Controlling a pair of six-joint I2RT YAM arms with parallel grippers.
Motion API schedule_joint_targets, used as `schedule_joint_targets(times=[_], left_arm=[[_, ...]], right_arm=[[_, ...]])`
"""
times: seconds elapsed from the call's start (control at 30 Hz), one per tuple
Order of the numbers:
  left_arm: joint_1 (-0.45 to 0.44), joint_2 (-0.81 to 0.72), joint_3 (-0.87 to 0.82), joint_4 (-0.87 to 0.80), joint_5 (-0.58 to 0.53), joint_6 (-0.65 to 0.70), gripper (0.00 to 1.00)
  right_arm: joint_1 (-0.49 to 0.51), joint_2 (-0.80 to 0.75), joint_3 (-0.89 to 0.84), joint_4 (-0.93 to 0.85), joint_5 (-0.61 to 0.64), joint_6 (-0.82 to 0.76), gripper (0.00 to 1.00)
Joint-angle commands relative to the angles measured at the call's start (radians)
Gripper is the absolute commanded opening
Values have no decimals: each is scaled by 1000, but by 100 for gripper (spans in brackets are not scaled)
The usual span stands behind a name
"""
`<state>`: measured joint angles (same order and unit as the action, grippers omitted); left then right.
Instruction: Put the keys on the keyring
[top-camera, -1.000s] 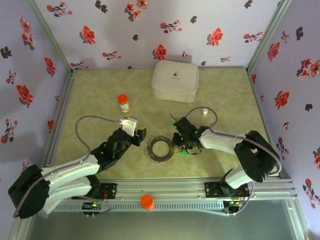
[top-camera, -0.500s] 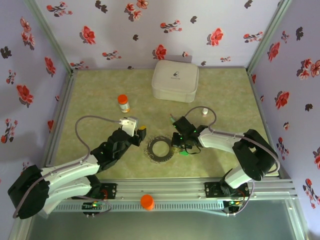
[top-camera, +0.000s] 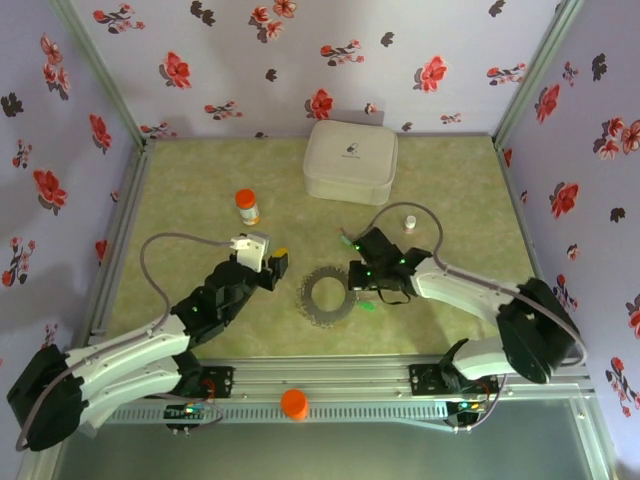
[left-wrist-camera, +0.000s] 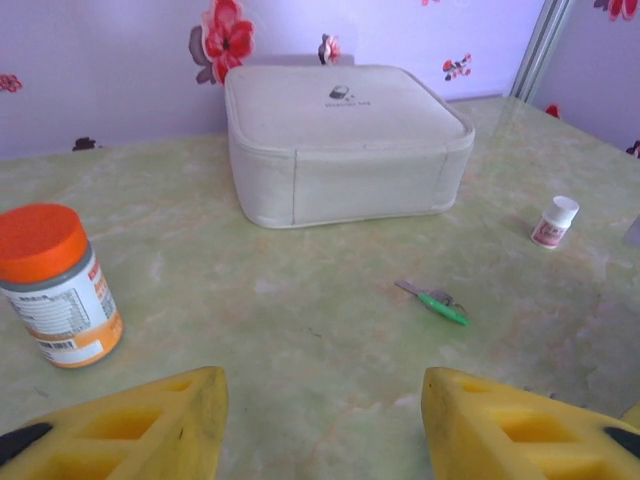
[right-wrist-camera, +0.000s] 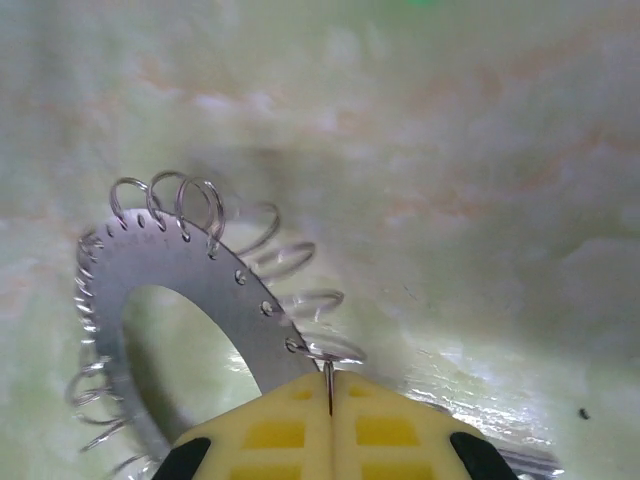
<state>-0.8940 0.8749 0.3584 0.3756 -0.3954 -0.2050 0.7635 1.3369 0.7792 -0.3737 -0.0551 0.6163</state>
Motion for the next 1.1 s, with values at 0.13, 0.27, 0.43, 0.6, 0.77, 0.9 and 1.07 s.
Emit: schedule_joint_targets(times=[0.13,0.27,0.43,0.6,0.77,0.9,1.07], left_arm=[[31,-110,14,-110,-19,117,55],[47,-156,41,-172,14,163,54],[36,-135,146,-279,140,268,39],[22,-82,166,-259,362,360,39],[37,4,185,-267,605,413,38],[36,49,176,-199,731,449,36],[37,94,163,-176,855,483,26]], right_arm=[[-7,-74,156,-110,54,-430,0],[-6,-108,180,-112,22,-626,0],[8,-146,201,-156,-173,-863,0],[42,-166,191,-136,-214,-984,0],[64,-160,208,-125,-272,-1055,0],[89,-165,204,-108,-314,-1104,0],[120,-177,200,-93,-338,-1123,0]])
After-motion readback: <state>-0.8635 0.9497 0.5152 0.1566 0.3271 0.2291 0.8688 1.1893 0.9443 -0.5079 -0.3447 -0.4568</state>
